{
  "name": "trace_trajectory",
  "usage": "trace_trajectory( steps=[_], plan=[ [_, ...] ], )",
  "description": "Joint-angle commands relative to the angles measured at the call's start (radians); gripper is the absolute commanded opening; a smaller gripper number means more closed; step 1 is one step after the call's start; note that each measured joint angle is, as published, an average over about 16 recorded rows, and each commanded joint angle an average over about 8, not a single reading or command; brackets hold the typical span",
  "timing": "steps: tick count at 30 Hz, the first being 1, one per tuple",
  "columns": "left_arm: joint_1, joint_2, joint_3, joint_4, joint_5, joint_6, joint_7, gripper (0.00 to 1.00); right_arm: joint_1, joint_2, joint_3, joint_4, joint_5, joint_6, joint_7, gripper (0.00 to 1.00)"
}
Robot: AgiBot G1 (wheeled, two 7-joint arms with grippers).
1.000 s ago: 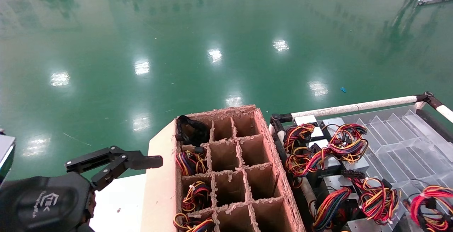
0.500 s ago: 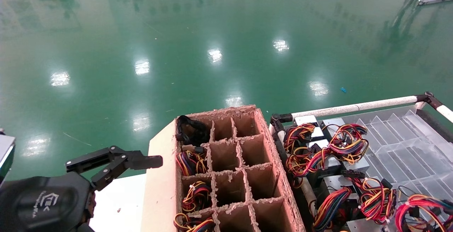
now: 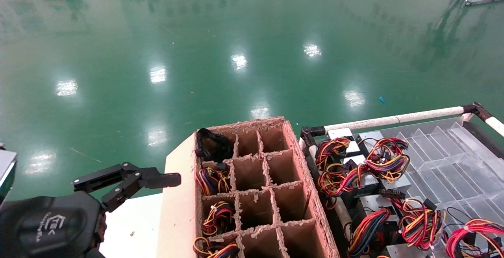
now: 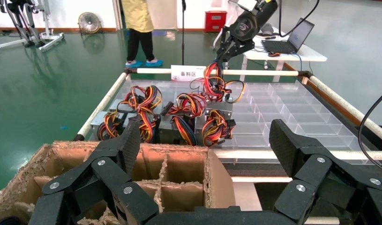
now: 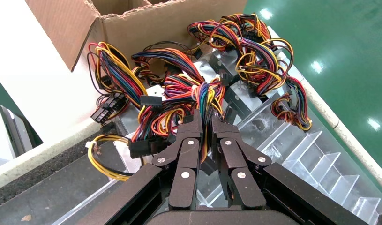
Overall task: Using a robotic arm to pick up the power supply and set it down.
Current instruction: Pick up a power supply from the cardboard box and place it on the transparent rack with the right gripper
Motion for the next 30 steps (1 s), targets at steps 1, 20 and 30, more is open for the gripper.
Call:
trace_trajectory(
  steps=[1, 20, 30],
  plan=[
    [0.0, 0.0, 0.0, 0.0, 0.0, 0.0, 0.0, 1.0, -0.003, 0.004, -0.008, -0.009, 0.013, 0.0, -0.007, 0.0],
    [0.0, 0.0, 0.0, 0.0, 0.0, 0.0, 0.0, 1.0, -0.039, -0.007, -0.07, -0.11, 0.084, 0.007, -0.093, 0.0],
    [0.0, 0.0, 0.001, 0.0, 0.0, 0.0, 0.0, 1.0, -0.031, -0.05, -0.083, -0.188, 0.1, 0.009, -0.13, 0.0]
  ],
)
